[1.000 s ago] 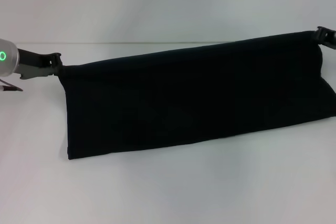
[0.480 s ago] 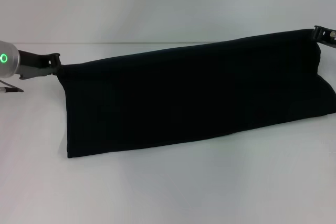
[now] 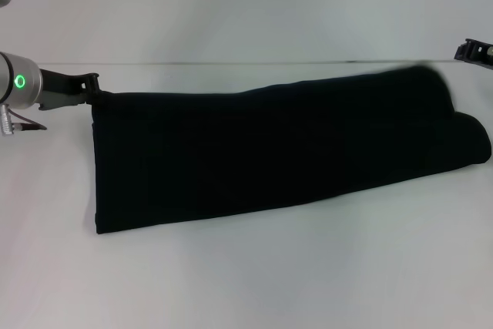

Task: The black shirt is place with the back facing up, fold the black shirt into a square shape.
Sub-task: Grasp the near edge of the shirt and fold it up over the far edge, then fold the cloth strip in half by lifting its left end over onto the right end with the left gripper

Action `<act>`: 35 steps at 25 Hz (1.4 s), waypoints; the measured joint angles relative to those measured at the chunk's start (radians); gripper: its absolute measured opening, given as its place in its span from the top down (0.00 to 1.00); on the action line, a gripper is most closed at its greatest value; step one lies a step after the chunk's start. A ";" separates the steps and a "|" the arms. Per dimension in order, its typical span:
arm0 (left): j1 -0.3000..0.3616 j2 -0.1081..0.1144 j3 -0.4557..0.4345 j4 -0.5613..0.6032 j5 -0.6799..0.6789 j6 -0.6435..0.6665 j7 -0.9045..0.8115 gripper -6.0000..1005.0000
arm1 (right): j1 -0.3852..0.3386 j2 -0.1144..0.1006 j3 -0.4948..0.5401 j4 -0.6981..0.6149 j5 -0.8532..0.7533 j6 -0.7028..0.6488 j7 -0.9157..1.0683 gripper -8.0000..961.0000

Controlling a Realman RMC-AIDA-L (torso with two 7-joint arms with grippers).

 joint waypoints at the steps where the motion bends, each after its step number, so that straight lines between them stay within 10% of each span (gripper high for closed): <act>1: 0.000 0.000 -0.002 -0.001 -0.002 -0.002 -0.009 0.86 | 0.003 -0.004 -0.007 0.004 -0.005 -0.001 -0.001 0.88; 6: -0.001 0.002 -0.001 -0.001 -0.005 -0.016 -0.046 0.86 | 0.024 -0.030 -0.042 0.016 -0.013 -0.005 0.005 0.88; 11: 0.017 0.000 -0.015 0.021 -0.035 0.026 -0.042 0.85 | 0.000 -0.032 -0.014 -0.043 0.011 -0.092 0.005 0.66; 19: 0.115 0.042 -0.223 0.030 -0.378 0.433 0.185 0.54 | -0.246 0.038 0.004 -0.274 0.419 -0.384 -0.363 0.24; 35: 0.317 -0.015 -0.393 -0.011 -0.404 0.667 0.018 0.47 | -0.383 0.098 0.200 -0.141 0.772 -0.823 -0.931 0.19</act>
